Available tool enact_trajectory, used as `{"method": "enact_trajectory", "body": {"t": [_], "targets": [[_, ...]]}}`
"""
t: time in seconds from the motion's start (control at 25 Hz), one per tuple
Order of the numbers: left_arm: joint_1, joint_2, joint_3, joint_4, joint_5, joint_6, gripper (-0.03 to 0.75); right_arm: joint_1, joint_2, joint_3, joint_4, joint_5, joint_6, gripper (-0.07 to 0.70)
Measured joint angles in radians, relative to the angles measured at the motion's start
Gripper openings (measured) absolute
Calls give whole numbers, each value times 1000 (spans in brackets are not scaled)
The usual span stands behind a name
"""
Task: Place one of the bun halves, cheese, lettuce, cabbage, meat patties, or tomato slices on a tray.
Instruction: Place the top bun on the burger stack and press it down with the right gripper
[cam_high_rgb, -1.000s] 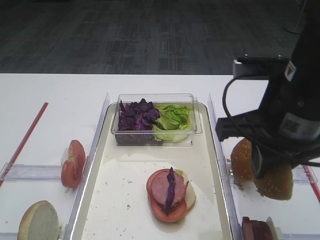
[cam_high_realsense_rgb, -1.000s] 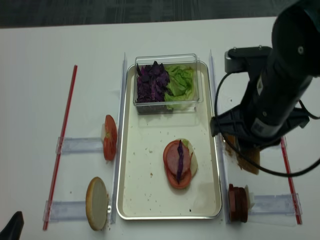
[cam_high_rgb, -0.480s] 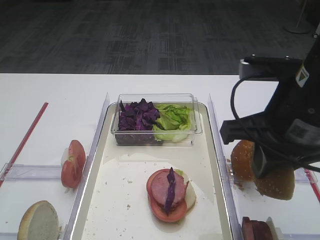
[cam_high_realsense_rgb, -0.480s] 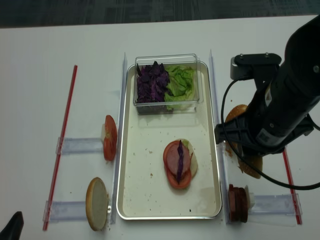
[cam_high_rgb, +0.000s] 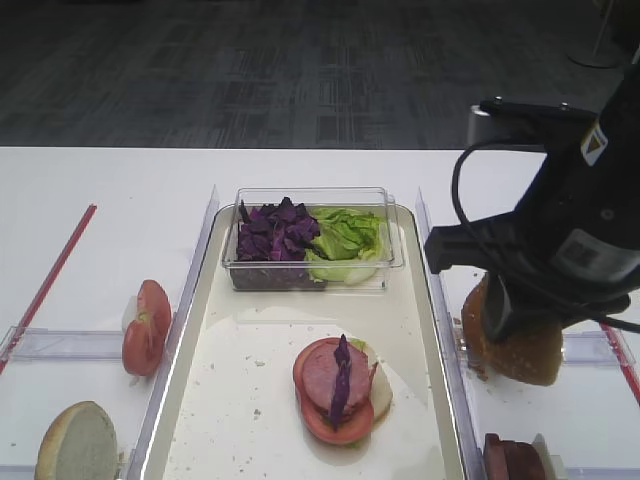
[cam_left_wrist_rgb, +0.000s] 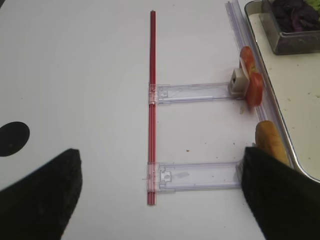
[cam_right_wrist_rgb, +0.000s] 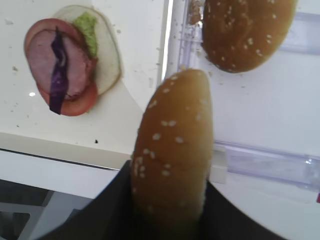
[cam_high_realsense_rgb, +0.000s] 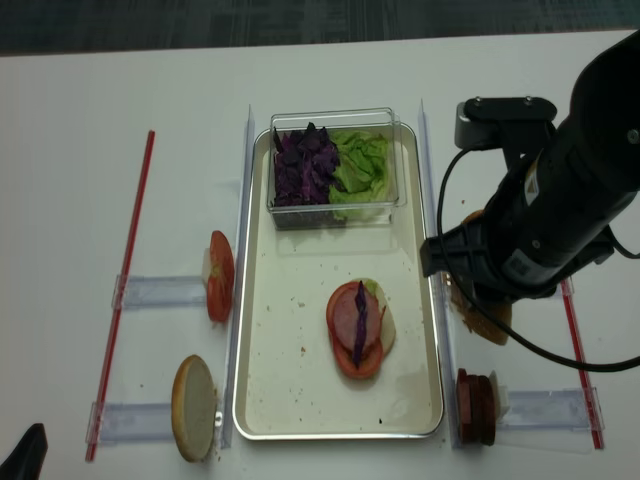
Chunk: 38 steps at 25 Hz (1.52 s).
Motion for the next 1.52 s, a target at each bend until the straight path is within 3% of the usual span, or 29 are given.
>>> {"method": "enact_trajectory", "body": {"t": [0.36, 0.84, 1.52], "targets": [[0, 0, 0, 0, 0, 0, 597, 0, 0, 0, 163, -108, -95, 249], [0, 0, 0, 0, 0, 0, 597, 0, 56, 6, 509, -251, -303, 249], [0, 0, 0, 0, 0, 0, 597, 0, 62, 59, 823, -322, -543, 248]]}}
